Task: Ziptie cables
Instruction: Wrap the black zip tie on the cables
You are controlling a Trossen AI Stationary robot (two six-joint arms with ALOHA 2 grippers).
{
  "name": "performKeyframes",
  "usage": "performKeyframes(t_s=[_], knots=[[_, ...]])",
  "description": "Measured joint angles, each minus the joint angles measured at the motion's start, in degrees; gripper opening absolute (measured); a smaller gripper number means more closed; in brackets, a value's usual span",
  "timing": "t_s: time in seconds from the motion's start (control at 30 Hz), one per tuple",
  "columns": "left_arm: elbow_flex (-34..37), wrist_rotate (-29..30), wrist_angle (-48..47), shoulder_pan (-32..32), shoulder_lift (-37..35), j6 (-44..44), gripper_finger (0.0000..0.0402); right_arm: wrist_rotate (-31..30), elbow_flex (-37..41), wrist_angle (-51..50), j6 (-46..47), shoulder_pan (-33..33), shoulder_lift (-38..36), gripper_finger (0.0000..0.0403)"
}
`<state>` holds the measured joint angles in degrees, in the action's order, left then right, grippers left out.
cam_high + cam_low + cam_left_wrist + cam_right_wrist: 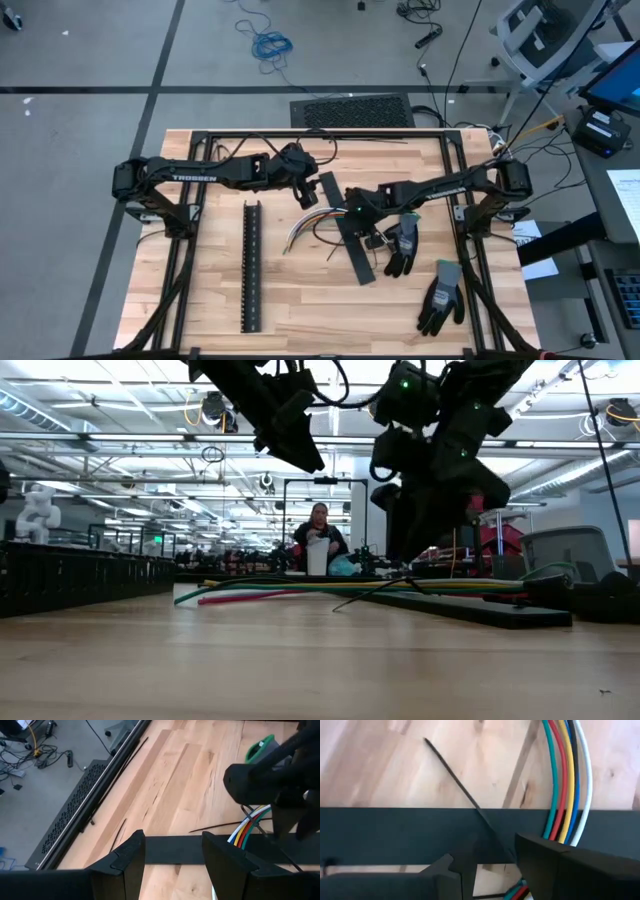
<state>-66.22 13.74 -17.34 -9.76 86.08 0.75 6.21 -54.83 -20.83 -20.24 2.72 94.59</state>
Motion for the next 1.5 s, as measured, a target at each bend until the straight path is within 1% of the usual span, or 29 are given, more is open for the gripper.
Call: performKeyframes(t_s=[0.2, 0.33, 0.57, 0.67, 0.77, 0.93, 1.03, 1.17, 1.27, 1.37, 1.5], knots=[[0.0, 0.0, 0.0, 0.0, 0.0, 0.0, 0.0189, -1.1, 0.0, 0.1, 0.9, 0.2, 2.1, 0.0123], [0.0, 0.0, 0.0, 0.0, 0.0, -0.1, 0.0189, -3.3, 0.0, 1.2, 0.6, 0.3, 2.2, 0.0122], [0.0, 0.0, 0.0, 0.0, 0.0, -0.2, 0.0189, -3.3, 0.0, 1.1, -0.7, 0.3, 2.2, 0.0101], [0.0, 0.0, 0.0, 0.0, 0.0, -0.2, 0.0189, -3.3, 0.0, 1.4, -1.8, 0.3, 3.5, 0.0094], [0.0, 0.0, 0.0, 0.0, 0.0, -0.2, 0.0189, -2.8, 0.0, 1.6, -1.9, 0.3, 5.9, 0.0095], [0.0, 0.0, 0.0, 0.0, 0.0, -0.2, 0.0189, -2.9, -0.2, 3.3, -1.1, 0.2, 7.0, 0.0098], [0.0, 0.0, 0.0, 0.0, 0.0, -0.2, 0.0189, -2.9, -0.2, 2.9, 0.5, 0.3, 7.0, 0.0080], [0.0, 0.0, 0.0, 0.0, 0.0, -0.2, 0.0189, -2.9, -0.2, 2.5, 2.7, 0.3, 7.0, 0.0015], [0.0, -0.1, 0.0, 0.0, 0.0, -0.2, 0.0189, -2.6, -0.4, 2.3, 7.5, 0.3, 6.6, 0.0004], [0.0, -0.9, -0.2, 0.0, 0.0, 0.0, 0.0189, 0.9, -1.3, 0.9, 12.4, 0.8, 5.7, 0.0001], [0.0, -1.3, -0.7, -0.9, -0.7, 3.6, 0.0189, 4.4, -2.2, 1.6, 17.2, 1.9, 1.9, 0.0001]])
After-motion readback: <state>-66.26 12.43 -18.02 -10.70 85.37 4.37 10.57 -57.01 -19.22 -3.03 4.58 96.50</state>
